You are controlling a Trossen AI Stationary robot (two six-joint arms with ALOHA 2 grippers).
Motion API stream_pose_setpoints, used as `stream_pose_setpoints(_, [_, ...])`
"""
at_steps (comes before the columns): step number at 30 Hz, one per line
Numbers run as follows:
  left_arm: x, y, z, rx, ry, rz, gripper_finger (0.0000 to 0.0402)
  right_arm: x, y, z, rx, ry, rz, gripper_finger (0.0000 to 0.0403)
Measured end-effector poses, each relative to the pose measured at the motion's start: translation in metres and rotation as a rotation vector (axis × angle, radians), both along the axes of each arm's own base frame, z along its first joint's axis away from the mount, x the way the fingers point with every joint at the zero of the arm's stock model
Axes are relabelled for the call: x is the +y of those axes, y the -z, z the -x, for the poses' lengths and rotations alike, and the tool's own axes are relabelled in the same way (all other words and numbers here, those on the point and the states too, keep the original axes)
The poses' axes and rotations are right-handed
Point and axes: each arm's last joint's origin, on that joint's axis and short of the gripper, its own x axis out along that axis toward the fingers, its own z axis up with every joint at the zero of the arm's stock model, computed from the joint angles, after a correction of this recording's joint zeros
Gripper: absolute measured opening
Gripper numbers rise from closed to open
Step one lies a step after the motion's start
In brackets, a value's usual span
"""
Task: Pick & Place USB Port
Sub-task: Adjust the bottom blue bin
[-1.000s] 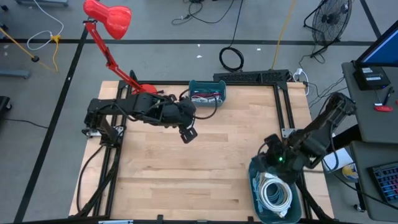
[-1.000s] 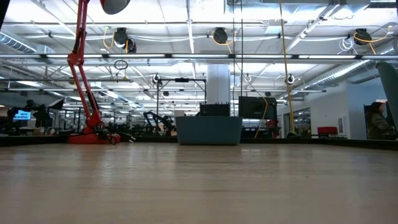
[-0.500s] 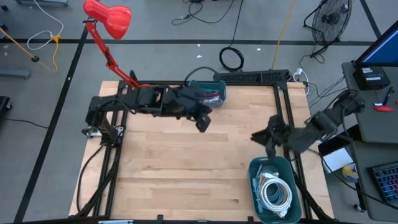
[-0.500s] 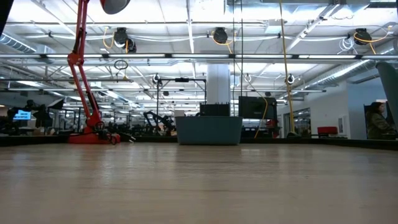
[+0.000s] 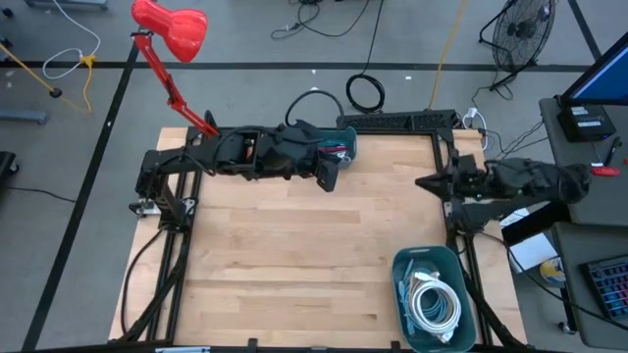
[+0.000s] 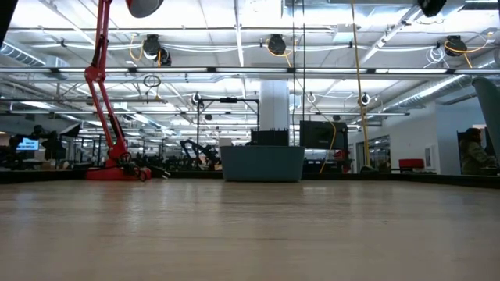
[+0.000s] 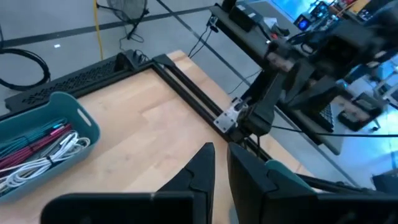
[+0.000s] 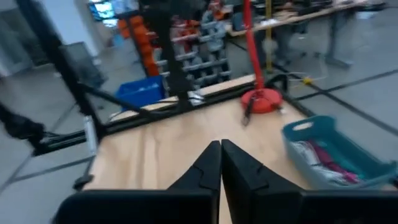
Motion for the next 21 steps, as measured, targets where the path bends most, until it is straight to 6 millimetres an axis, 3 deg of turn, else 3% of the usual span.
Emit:
stream_pose_setpoints(13, [0.001, 0.0, 0.0, 0.001, -0.023, 0.0, 0.0042, -0.001, 0.096, -0.023, 0.273, -0.175, -0.106, 0.0])
stream_pose_setpoints(21, [0.001, 0.001, 0.001, 0.008, -0.023, 0.0, 0.0042, -0.006, 0.114, -0.029, 0.259, -0.148, -0.112, 0.0])
